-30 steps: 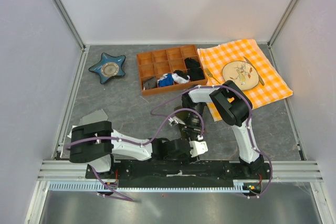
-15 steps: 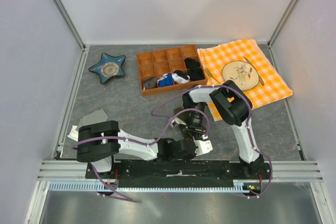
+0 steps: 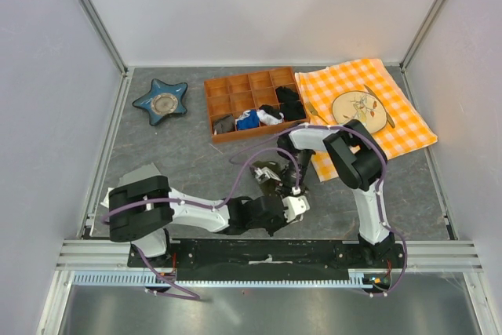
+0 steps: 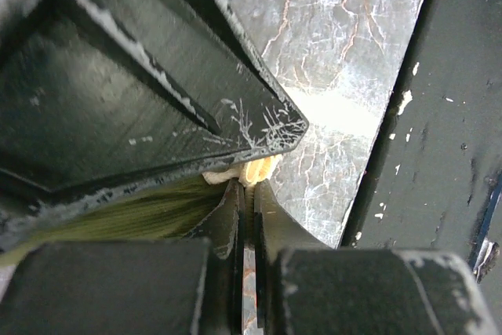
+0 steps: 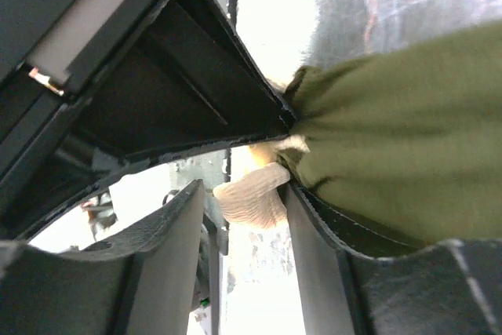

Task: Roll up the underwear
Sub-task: Roll the underwear to the center of the board.

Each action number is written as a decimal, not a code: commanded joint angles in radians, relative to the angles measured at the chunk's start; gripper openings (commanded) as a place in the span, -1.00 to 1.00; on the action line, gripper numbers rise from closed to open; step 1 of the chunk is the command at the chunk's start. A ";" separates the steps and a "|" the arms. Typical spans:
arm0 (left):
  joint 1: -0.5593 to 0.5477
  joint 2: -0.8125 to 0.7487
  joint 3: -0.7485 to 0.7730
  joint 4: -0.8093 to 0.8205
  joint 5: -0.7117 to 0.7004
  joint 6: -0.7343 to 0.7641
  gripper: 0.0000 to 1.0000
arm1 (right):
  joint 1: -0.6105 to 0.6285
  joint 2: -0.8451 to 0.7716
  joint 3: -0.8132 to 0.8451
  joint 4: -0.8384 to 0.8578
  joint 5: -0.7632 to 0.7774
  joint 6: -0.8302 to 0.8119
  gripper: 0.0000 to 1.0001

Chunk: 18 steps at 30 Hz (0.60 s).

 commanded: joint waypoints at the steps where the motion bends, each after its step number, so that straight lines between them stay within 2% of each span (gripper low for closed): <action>1: 0.050 -0.018 -0.052 -0.023 0.164 -0.092 -0.97 | -0.058 -0.083 -0.005 0.185 -0.005 -0.045 0.16; 8: 0.125 -0.028 -0.079 0.009 0.289 -0.140 -0.97 | -0.140 -0.160 -0.022 0.191 -0.021 -0.062 0.36; 18: 0.199 -0.021 -0.098 0.037 0.383 -0.181 -0.97 | -0.209 -0.217 -0.044 0.188 -0.042 -0.091 0.40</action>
